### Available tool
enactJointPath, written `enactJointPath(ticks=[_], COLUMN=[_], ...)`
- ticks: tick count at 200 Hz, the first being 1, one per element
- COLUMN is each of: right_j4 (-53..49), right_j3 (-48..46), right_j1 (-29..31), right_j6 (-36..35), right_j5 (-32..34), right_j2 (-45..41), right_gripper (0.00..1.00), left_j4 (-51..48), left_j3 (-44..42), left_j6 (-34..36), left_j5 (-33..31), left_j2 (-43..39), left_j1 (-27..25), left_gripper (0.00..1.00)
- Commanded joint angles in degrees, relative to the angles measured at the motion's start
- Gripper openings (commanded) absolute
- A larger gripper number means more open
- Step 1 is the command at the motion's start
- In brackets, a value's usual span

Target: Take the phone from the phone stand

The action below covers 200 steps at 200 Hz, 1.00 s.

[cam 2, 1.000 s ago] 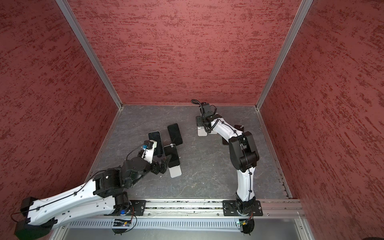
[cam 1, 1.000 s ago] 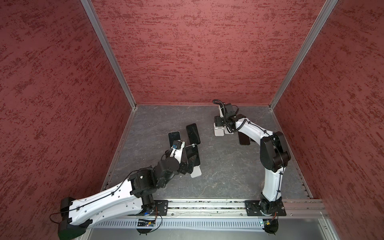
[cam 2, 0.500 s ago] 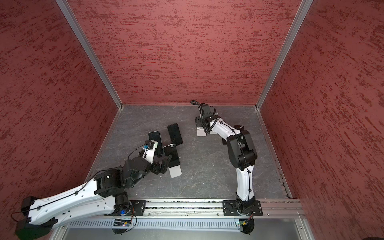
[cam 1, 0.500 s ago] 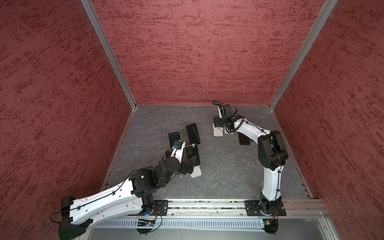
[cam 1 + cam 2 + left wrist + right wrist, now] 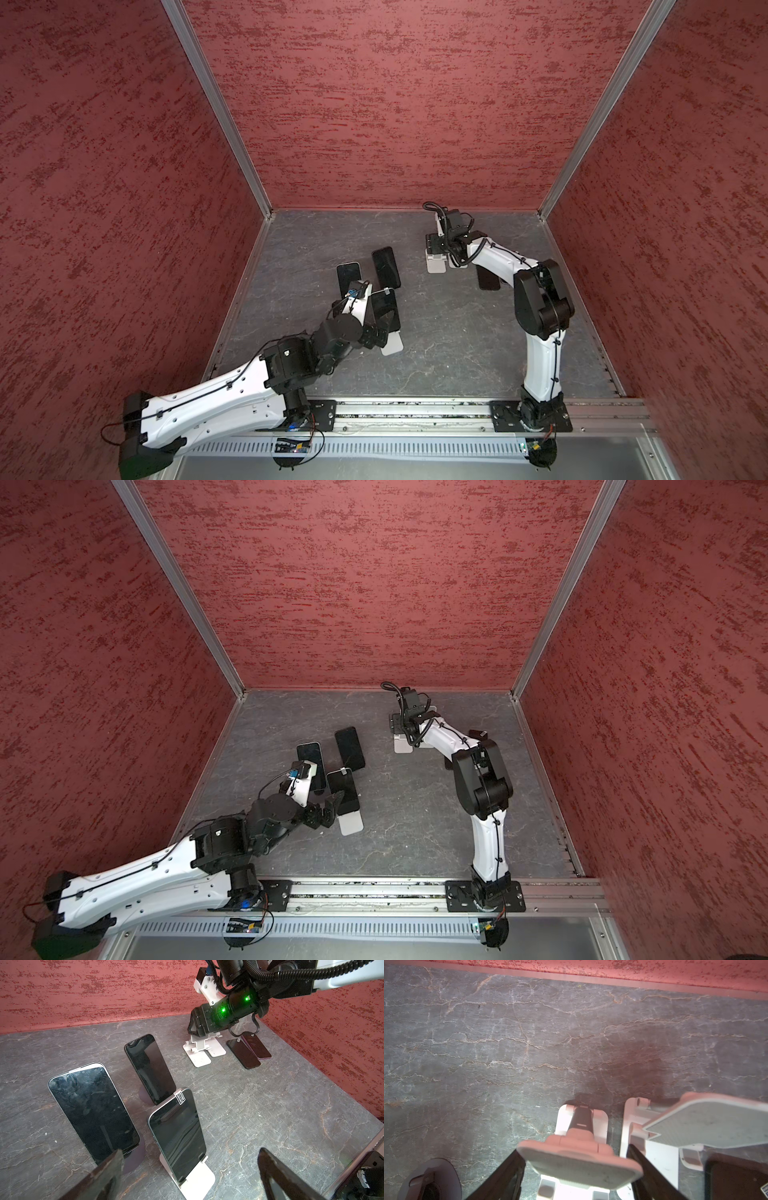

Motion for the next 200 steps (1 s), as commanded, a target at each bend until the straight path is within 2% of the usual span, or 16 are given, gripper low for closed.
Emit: enactJointPath(ticks=[1, 40, 98, 170, 200], right_j4=[0.0, -1.6, -3.4, -5.5, -5.3], right_j3=[1.2, 2.0, 0.0, -9.5, -15.7], right_j1=[-0.2, -0.2, 0.3, 2.6, 5.1], right_j6=[-0.3, -0.8, 0.5, 2.4, 2.9], right_j5=[1.7, 1.4, -2.2, -9.7, -10.7], right_j2=[-1.1, -5.5, -12.3, -22.1, -26.9], right_gripper=[0.81, 0.87, 0.89, 0.95, 0.97], left_j4=[-0.1, -3.5, -10.2, -7.1, -5.6], left_j3=[1.7, 4.0, 8.1, 7.1, 7.3], left_j6=[-0.3, -1.1, -3.6, -4.0, -3.6], left_j5=[-1.3, -4.4, -7.5, -7.2, -6.7], left_j2=[0.0, 0.6, 3.8, 2.6, 3.1], left_j1=[0.3, 0.4, 0.4, 0.4, 0.5], left_gripper=[1.00, 1.00, 1.00, 0.99, 1.00])
